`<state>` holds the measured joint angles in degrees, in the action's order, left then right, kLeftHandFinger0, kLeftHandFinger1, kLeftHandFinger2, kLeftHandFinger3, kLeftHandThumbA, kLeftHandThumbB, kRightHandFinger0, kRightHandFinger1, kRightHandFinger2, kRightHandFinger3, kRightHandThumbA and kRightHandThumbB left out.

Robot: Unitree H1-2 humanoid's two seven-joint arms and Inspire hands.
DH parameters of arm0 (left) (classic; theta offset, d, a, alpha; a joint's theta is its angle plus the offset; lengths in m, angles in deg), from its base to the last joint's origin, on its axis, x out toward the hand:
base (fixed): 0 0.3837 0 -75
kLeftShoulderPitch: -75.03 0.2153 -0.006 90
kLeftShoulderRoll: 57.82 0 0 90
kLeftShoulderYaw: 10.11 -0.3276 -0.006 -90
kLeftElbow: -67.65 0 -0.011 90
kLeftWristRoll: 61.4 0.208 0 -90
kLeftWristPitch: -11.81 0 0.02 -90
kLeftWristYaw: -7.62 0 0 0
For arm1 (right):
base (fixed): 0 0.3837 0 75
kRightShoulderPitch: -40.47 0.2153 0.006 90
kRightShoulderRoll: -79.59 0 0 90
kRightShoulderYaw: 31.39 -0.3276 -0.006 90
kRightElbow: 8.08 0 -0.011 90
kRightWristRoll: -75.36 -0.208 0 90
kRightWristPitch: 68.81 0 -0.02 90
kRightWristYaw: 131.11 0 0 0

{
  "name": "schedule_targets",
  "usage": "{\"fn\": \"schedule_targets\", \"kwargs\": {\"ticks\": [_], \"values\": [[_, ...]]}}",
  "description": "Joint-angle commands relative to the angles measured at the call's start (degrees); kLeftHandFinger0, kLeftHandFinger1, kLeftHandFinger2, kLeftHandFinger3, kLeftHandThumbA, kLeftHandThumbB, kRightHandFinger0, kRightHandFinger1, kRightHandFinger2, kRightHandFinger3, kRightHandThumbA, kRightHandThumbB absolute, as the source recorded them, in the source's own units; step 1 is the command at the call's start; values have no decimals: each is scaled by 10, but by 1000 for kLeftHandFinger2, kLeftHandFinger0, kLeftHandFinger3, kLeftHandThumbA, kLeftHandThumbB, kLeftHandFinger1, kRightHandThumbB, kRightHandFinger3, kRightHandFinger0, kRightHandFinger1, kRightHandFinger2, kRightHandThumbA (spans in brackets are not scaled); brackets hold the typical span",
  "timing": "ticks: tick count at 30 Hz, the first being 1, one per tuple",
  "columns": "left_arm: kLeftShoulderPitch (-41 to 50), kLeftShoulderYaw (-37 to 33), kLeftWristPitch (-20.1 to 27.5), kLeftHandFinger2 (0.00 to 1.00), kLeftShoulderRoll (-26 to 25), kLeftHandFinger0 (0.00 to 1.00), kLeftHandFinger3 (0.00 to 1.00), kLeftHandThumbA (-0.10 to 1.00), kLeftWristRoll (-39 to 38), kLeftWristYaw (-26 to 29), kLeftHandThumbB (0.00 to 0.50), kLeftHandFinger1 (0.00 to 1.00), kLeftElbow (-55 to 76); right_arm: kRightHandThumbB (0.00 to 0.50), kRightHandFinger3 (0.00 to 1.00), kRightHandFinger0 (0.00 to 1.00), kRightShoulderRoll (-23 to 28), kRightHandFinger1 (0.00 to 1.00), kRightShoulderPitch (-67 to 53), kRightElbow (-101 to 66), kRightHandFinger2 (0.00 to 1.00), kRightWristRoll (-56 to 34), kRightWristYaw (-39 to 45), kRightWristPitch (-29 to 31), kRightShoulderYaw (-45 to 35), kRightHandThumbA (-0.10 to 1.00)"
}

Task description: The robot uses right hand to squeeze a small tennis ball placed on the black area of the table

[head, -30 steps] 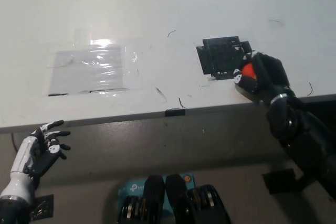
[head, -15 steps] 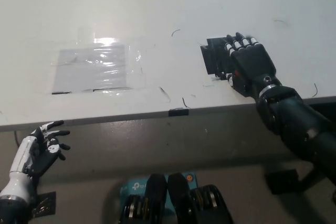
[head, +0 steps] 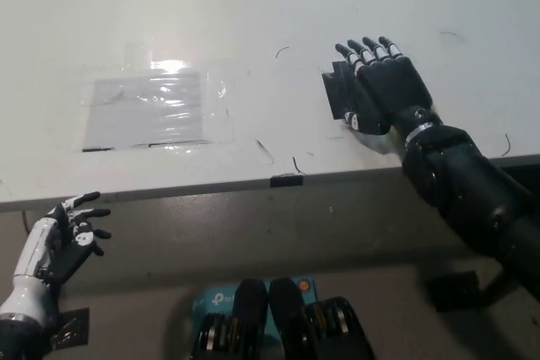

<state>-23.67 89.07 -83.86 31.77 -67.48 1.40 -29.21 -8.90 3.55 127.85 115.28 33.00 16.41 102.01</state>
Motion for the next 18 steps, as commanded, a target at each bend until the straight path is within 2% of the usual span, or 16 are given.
{"fn": "schedule_targets", "kwargs": {"ticks": [1,4,7,10,11,12,13,14,15,18], "values": [[1,1,9,630,-14,392,745,-9,5,-2,0,471,16,459,1000,1000,20,1000,16,-55,1000,13,48,-14,-32,777],[2,2,8,630,-14,397,750,-10,5,-2,0,474,17,428,1000,1000,29,1000,8,-116,1000,-2,92,-34,-63,744],[6,5,8,629,-13,410,747,7,1,-3,0,483,17,417,1000,1000,39,1000,-2,-186,1000,-7,137,-61,-93,730],[9,5,19,620,-14,423,727,20,3,-3,0,491,12,286,1000,1000,58,1000,-30,-321,1000,-26,159,-89,-152,469],[9,5,19,619,-14,421,725,21,3,-3,0,490,12,274,1000,1000,61,1000,-39,-346,1000,-33,156,-83,-167,432],[9,5,20,633,-15,431,728,23,4,-3,0,501,13,234,1000,1000,71,1000,-65,-441,1000,-27,150,-110,-200,410],[9,7,15,645,-15,434,748,30,2,-2,0,502,13,216,1000,809,71,1000,-80,-479,1000,-22,133,-106,-218,373],[9,6,17,646,-16,432,751,31,5,-2,0,501,14,180,1000,727,74,1000,-101,-531,1000,-19,132,-119,-238,387],[9,6,17,660,-17,428,766,40,6,-1,0,504,13,160,1000,676,73,1000,-110,-548,1000,-17,131,-121,-248,382],[5,7,12,639,-17,392,780,27,5,0,0,471,14,141,1000,561,71,994,-177,-634,1000,-37,91,-106,-315,340]]}}
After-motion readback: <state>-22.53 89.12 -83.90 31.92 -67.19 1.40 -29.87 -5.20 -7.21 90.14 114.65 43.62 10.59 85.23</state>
